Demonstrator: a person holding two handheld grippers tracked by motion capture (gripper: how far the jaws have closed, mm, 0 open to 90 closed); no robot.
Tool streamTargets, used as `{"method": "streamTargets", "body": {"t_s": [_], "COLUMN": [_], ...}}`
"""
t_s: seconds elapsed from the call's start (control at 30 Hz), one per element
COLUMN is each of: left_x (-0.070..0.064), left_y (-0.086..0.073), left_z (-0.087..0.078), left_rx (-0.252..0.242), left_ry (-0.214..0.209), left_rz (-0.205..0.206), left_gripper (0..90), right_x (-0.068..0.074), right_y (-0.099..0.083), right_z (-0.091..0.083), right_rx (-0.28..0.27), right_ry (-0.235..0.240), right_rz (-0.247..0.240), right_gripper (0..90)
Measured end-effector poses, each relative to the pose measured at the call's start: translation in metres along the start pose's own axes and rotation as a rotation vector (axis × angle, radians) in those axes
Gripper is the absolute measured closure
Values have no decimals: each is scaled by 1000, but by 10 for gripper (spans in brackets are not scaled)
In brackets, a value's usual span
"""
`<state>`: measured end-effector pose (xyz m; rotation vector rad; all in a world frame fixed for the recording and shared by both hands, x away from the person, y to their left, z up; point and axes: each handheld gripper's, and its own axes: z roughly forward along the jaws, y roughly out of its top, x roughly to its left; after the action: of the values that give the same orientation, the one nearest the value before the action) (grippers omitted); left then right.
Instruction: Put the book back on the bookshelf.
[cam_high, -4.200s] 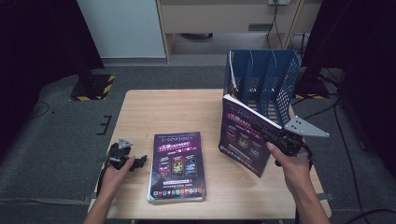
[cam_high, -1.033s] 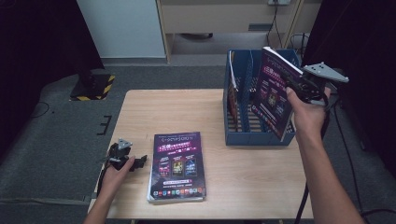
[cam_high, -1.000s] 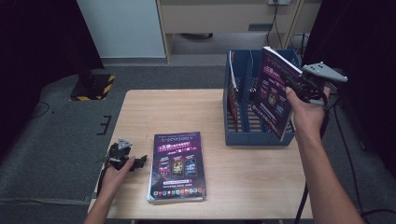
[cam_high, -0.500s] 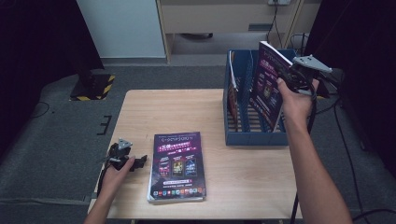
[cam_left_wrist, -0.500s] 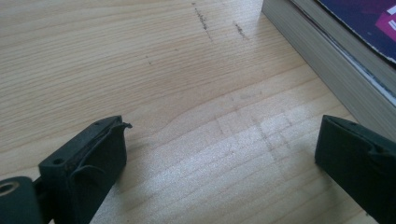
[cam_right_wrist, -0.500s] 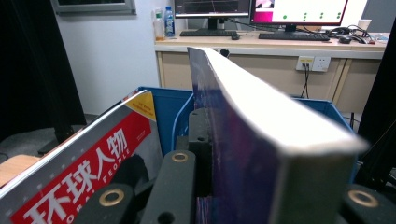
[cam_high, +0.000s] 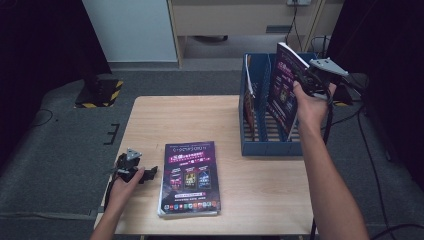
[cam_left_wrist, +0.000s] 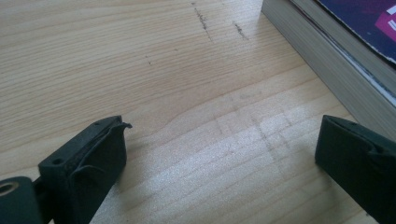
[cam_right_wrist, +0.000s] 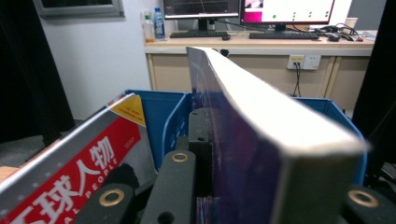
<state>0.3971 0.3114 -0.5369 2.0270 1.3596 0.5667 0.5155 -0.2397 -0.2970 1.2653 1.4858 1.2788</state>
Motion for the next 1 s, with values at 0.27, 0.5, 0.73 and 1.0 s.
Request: {"method": "streamTargets", "body": {"t_s": [0.27, 0.5, 0.73, 1.0], "left_x": [0, 0, 0, 0], "left_y": [0, 0, 0, 0], "left_z": [0, 0, 0, 0], "left_rx": [0, 0, 0, 0], "left_ry": [0, 0, 0, 0], "left_rz": [0, 0, 0, 0], "left_gripper": [11, 11, 11, 11], "right_x": [-1, 2, 4, 5], "right_y": [-4, -6, -8, -17], "right_z": [10, 14, 15, 19], "right_rx": [-12, -22, -24, -24], "right_ry": [-15, -17, -18, -19], "right_rz": [28, 22, 19, 20], "right_gripper": [826, 826, 826, 826]}}
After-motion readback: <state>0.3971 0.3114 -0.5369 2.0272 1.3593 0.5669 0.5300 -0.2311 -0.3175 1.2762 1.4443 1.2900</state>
